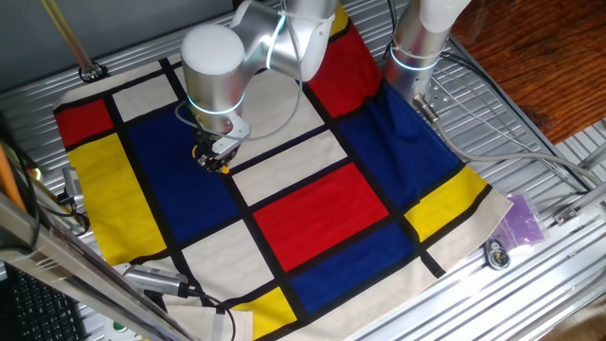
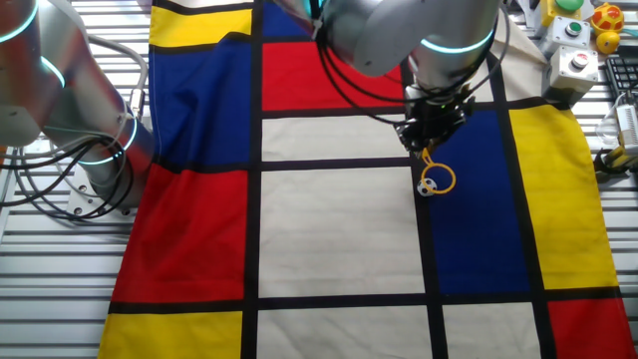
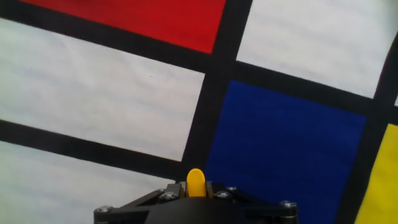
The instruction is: Attach the bubble ring to the ball
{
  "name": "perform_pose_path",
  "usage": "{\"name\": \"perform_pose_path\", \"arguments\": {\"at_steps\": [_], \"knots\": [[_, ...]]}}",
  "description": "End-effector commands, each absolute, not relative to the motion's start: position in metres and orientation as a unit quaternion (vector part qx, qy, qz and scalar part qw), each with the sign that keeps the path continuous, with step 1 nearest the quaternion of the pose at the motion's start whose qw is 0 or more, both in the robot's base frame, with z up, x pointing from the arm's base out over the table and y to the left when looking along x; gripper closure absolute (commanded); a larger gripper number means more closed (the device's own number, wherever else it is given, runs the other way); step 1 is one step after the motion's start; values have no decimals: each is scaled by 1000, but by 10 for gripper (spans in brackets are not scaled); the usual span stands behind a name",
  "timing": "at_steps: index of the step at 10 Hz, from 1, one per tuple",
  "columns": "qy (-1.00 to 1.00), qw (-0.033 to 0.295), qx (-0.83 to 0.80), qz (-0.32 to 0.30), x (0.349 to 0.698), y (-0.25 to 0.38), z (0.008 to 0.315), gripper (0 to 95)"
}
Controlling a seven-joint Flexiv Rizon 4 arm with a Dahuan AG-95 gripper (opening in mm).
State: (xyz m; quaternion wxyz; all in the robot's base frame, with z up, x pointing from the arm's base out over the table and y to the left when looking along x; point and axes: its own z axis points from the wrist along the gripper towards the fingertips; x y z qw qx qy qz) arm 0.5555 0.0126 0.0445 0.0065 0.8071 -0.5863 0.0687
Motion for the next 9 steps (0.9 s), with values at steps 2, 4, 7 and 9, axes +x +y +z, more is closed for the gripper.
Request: {"name": "perform_pose_path", "arguments": {"at_steps": [2, 4, 7, 9], "knots": [[-585, 2, 809, 65, 555, 9, 40, 950], [-587, 1, 807, 65, 555, 8, 37, 950], [-589, -1, 806, 63, 553, 8, 34, 950], [-593, -5, 803, 59, 550, 6, 30, 950]]}}
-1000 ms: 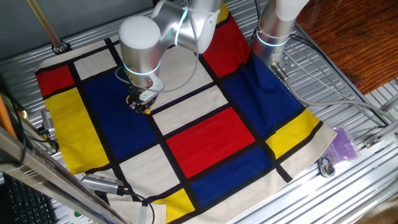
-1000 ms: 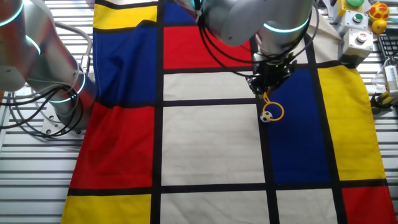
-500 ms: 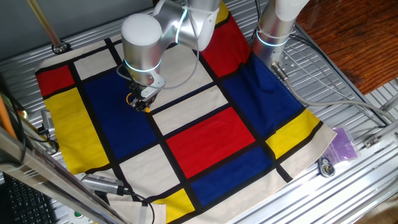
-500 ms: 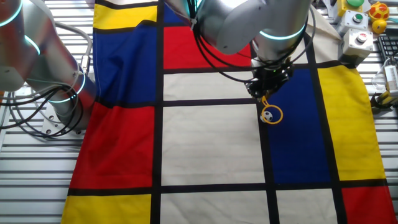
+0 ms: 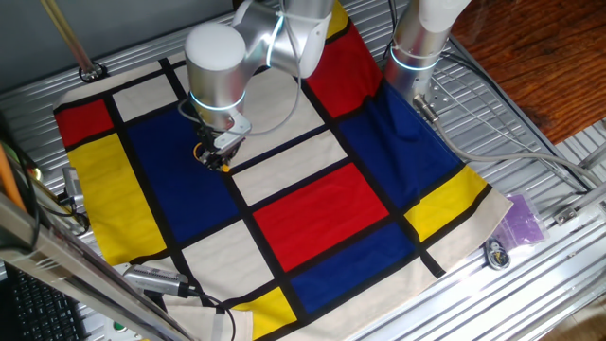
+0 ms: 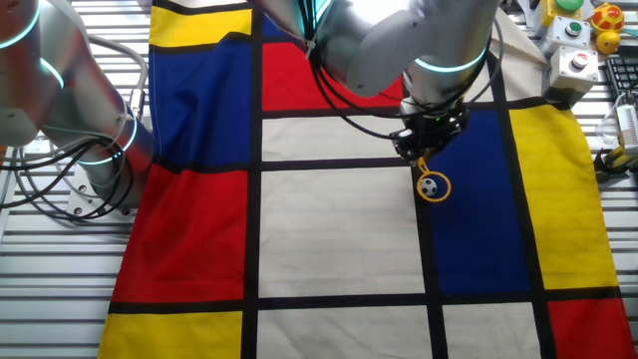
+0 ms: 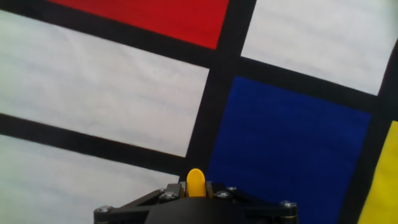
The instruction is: Attach the bubble ring to the ball
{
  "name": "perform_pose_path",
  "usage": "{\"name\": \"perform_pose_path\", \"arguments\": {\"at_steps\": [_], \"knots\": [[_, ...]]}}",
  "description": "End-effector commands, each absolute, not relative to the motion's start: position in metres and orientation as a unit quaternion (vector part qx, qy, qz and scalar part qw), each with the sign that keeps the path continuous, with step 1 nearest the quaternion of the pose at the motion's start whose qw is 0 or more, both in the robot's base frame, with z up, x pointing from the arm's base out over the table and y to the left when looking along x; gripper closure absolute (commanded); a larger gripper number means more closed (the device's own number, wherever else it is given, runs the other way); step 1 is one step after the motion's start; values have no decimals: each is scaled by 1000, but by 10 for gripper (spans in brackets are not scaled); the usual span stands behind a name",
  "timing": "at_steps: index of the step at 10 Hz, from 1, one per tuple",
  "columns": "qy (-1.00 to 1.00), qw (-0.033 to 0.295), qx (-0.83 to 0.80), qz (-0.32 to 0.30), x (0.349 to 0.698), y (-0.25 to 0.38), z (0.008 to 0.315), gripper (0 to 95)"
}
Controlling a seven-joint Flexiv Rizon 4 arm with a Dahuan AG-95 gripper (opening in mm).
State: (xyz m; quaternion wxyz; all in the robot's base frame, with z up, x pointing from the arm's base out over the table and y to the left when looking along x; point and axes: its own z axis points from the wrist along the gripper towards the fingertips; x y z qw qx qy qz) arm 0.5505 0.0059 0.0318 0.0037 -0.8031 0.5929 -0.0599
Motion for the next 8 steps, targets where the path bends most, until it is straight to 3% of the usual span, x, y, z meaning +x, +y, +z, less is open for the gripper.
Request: {"name": "perform_pose_path", "arguments": {"at_steps": [1, 8], "knots": [[594, 6, -802, -59, 548, 6, 28, 950], [594, 14, -802, -57, 543, 10, 15, 950]]}}
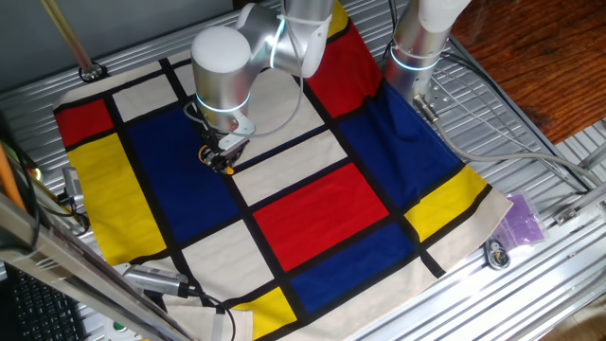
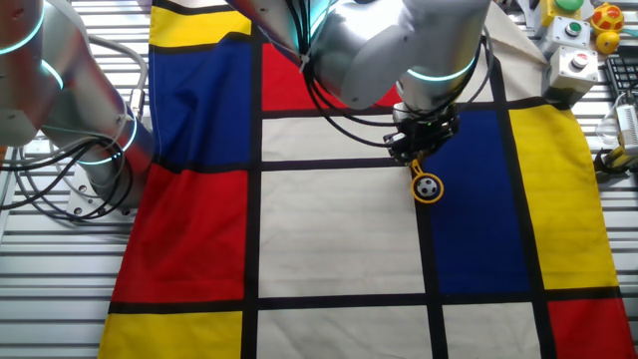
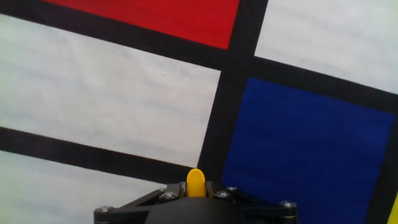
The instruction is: Attach the bubble ring to the ball
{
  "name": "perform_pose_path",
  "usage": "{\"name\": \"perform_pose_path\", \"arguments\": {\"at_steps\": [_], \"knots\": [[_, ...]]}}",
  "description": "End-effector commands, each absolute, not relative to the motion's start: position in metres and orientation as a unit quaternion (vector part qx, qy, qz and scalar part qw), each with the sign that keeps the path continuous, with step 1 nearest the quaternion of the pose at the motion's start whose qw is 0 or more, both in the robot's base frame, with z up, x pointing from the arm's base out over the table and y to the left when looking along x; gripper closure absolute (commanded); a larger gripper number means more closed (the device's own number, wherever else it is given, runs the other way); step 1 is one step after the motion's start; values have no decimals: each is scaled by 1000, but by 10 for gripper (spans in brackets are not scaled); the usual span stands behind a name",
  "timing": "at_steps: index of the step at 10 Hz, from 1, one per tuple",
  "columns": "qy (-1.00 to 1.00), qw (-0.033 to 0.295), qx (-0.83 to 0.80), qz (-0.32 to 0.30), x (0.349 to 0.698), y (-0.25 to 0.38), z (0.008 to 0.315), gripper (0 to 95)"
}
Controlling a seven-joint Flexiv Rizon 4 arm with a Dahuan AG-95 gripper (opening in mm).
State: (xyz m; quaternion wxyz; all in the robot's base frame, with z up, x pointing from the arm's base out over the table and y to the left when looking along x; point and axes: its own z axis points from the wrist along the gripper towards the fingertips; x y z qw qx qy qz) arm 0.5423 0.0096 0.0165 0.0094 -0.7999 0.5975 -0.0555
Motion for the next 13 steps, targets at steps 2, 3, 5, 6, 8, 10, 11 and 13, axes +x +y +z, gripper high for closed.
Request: {"name": "perform_pose_path", "arguments": {"at_steps": [2, 3, 5, 6, 8, 10, 11, 13], "knots": [[589, 16, -806, -58, 543, 10, 12, 950], [585, 16, -809, -59, 543, 10, 12, 760], [583, 16, -810, -60, 543, 10, 11, 760], [585, 16, -809, -60, 544, 10, 11, 760], [602, 14, -796, -55, 544, 10, 18, 760], [649, 9, -759, -46, 543, 12, 37, 950], [688, 3, -725, -37, 542, 13, 47, 950], [784, -2, -620, -24, 539, 18, 70, 950]]}}
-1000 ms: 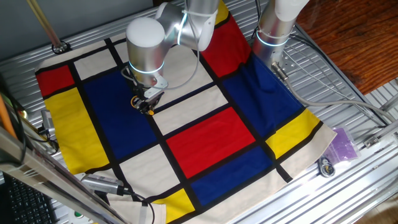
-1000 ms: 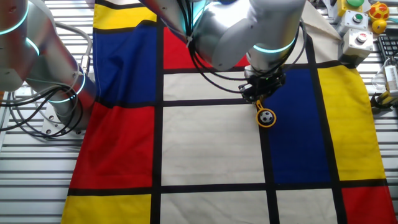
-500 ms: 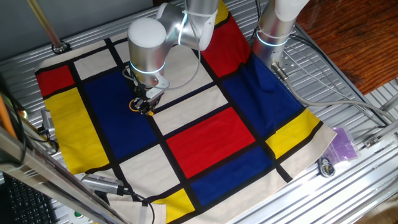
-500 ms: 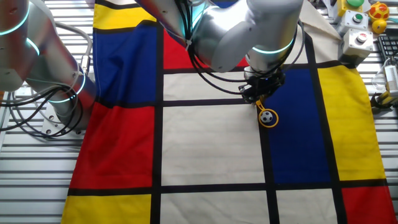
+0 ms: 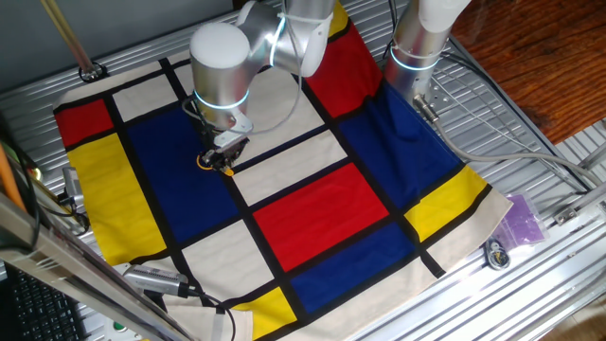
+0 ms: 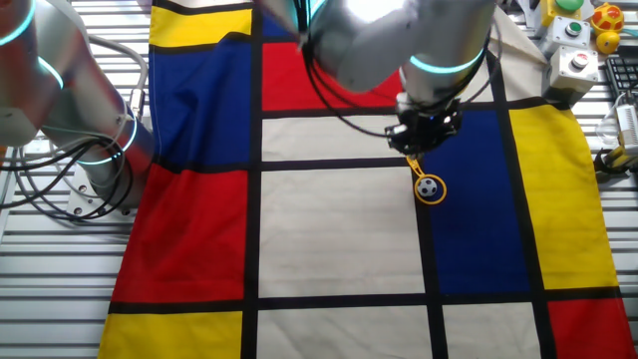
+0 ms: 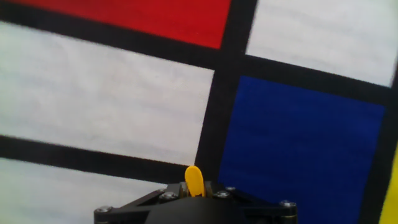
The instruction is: Attach the bubble ring to the ball
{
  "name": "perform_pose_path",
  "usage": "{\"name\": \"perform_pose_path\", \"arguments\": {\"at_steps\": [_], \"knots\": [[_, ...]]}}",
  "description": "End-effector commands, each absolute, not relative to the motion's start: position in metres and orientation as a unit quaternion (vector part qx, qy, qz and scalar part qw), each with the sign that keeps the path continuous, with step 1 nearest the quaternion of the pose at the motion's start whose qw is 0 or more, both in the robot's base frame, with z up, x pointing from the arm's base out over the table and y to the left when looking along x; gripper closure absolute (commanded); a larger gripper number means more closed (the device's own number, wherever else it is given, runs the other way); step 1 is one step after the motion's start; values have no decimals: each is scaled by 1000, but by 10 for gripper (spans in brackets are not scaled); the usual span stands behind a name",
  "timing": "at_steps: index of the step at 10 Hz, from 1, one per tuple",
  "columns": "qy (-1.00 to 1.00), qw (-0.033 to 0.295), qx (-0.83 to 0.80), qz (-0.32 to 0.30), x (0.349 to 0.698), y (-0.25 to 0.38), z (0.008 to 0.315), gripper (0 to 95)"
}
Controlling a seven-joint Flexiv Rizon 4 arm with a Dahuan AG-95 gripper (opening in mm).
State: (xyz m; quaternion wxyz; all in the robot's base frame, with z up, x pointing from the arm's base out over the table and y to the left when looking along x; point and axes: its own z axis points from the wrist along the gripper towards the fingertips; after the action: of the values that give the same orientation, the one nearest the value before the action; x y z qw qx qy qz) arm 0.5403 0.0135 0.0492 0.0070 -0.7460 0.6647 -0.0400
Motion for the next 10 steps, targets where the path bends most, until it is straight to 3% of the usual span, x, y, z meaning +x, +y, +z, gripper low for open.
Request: {"name": "perform_pose_path", "arguments": {"at_steps": [1, 5, 10], "knots": [[836, -10, -549, -24, 537, 22, 81, 950], [948, -28, -316, -14, 515, 64, 122, 950], [995, -32, -98, -2, 493, 126, 140, 950]]}}
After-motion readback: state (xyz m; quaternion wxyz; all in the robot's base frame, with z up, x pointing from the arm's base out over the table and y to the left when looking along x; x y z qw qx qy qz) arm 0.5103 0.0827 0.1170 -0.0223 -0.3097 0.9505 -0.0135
